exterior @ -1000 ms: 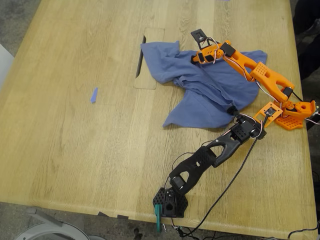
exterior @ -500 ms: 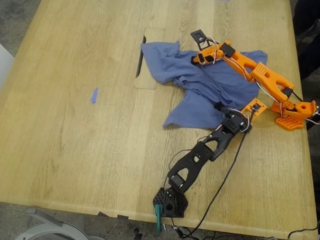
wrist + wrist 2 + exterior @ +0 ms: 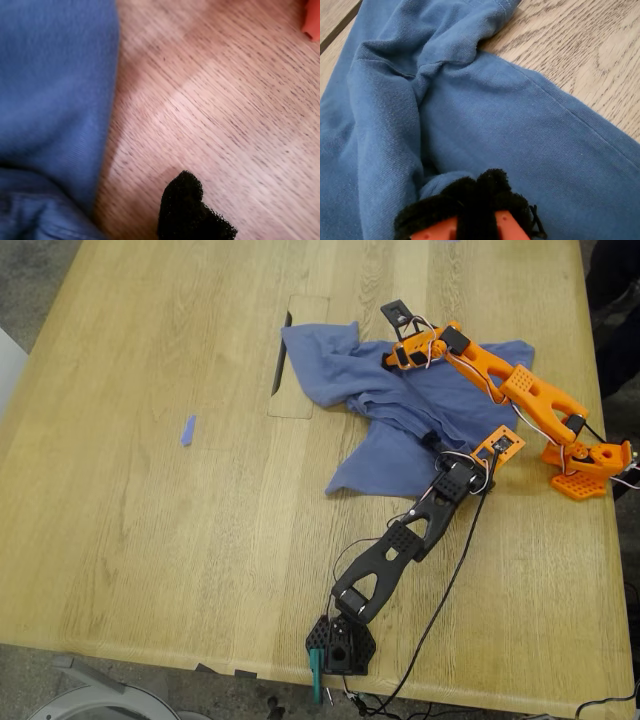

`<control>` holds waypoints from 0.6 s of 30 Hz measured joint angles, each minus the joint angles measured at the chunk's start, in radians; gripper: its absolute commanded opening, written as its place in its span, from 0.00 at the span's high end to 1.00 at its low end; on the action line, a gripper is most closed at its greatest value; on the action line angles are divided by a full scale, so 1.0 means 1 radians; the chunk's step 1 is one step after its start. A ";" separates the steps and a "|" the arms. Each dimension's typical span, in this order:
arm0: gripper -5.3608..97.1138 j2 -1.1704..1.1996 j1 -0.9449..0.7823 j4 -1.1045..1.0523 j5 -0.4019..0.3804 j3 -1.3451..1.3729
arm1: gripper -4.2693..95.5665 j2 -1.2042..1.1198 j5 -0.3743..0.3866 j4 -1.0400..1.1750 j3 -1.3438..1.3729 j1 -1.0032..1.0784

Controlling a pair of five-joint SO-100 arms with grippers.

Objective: Fold a T-shirt

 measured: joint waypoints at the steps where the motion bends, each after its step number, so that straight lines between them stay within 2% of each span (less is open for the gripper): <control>1: 0.00 -0.038 -0.006 0.020 0.012 -0.063 | 0.96 0.000 0.000 0.000 0.000 -0.002; 5: 0.00 -0.084 -0.032 0.071 0.012 -0.137 | 0.96 0.003 0.002 0.002 0.000 -0.003; 11: 0.01 -0.104 -0.057 0.169 -0.038 -0.140 | 0.96 0.003 0.002 0.006 0.000 -0.003; 18: 0.01 -0.149 -0.060 0.213 -0.043 -0.140 | 0.96 0.003 0.002 0.006 0.000 -0.003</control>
